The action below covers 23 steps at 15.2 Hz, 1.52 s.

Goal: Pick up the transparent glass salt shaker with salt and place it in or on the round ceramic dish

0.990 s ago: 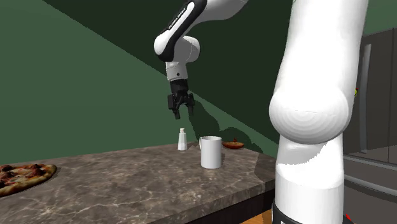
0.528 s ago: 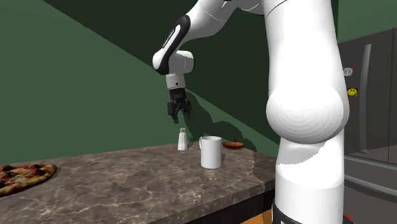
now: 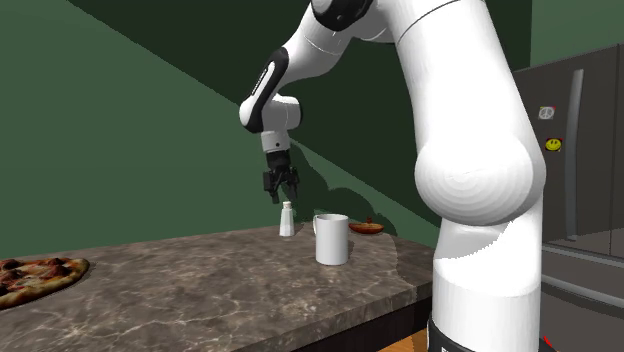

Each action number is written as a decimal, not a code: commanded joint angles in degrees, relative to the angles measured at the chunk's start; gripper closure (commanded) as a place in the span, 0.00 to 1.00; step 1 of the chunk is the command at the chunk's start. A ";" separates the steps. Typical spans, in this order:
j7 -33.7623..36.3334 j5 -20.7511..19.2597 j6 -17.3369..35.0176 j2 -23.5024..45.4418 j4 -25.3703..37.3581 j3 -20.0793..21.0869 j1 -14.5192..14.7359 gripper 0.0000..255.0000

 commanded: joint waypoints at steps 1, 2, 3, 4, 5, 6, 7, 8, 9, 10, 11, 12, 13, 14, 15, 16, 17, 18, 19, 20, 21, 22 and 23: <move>-0.12 0.11 1.50 0.45 -1.03 -0.02 -0.16 0.00; -0.18 0.20 2.61 0.86 -1.74 -0.01 -0.26 0.00; -0.18 0.20 2.61 0.85 -1.75 -0.01 -0.26 0.00; -0.18 0.20 2.61 0.85 -1.74 -0.01 -0.26 0.00; -0.18 0.20 2.61 0.86 -1.74 -0.01 -0.26 0.00; -0.18 0.20 2.61 0.86 -1.74 -0.01 -0.26 0.00; -0.18 0.20 2.61 0.86 -1.74 -0.01 -0.26 0.00; -0.18 0.20 2.61 0.86 -1.74 -0.01 -0.26 0.00; -0.18 0.20 2.61 0.86 -1.74 -0.01 -0.26 0.00; -0.18 0.20 2.60 0.85 -1.73 -0.01 -0.26 0.00; -0.18 0.20 2.60 0.85 -1.73 -0.01 -0.26 1.00; -0.18 0.20 2.60 0.85 -1.73 -0.01 -0.26 1.00; -0.18 0.20 2.60 0.85 -1.73 -0.01 -0.26 1.00; -0.18 0.20 2.60 0.85 -1.74 -0.01 -0.26 1.00; -0.18 0.21 2.60 0.87 -1.71 -0.01 -0.26 1.00; -0.21 0.21 2.52 0.89 -1.62 -0.02 -0.28 1.00; -0.21 0.22 2.52 0.90 -1.61 -0.01 -0.28 1.00; -0.23 0.22 2.51 0.89 -1.60 -0.02 -0.29 1.00; -0.26 0.21 2.47 0.87 -1.58 -0.03 -0.31 1.00; -0.18 0.20 2.61 0.86 -1.74 -0.01 -0.26 1.00; -0.20 0.12 1.94 0.53 -1.39 -0.05 -0.22 1.00; -0.21 0.04 1.27 0.20 -1.03 -0.08 -0.19 1.00; -0.23 -0.04 0.59 -0.11 -0.65 -0.11 -0.15 1.00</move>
